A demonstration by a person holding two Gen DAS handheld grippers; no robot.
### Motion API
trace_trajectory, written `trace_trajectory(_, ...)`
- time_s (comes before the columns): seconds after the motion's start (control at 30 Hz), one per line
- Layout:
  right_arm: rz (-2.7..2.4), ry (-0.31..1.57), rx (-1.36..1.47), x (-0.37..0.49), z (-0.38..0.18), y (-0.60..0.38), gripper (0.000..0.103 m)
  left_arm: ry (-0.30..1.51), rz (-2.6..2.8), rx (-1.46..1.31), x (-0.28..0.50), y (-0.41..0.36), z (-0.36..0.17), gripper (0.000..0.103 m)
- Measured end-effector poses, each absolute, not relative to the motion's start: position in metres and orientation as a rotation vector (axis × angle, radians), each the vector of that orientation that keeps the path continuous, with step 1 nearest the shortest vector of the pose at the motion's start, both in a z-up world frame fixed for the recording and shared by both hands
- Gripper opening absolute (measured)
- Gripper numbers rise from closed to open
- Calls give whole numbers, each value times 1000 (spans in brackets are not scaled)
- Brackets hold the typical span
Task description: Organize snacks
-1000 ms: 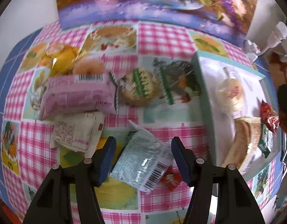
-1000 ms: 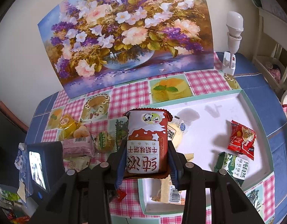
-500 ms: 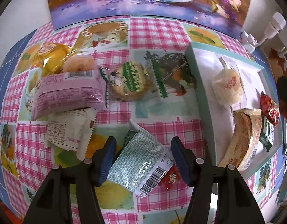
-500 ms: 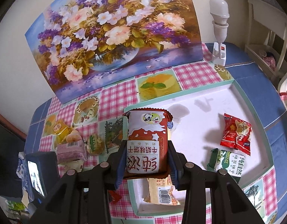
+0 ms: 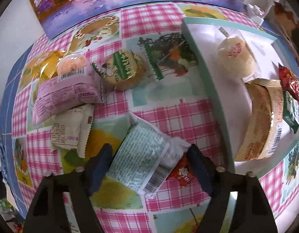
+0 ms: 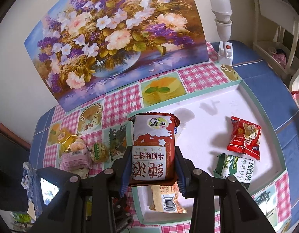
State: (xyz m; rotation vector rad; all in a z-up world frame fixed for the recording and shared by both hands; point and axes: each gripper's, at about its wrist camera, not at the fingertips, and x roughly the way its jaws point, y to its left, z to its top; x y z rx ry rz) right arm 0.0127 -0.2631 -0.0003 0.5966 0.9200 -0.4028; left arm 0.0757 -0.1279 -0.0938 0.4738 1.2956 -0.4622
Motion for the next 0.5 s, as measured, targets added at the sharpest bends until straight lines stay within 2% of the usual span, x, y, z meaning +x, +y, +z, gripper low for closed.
trace_trajectory(0.07,-406,920,605,12,-1,-264,42,1290,-440,450,77,-123,-92,58)
trace_trajectory(0.27,-409,917,612,12,-1,-266,42,1289,-381,344,85,-106,-86,55)
trace_trajectory(0.5,-414,917,625,10,-2,-270,42,1293,-364,243,94,-88,-83,55)
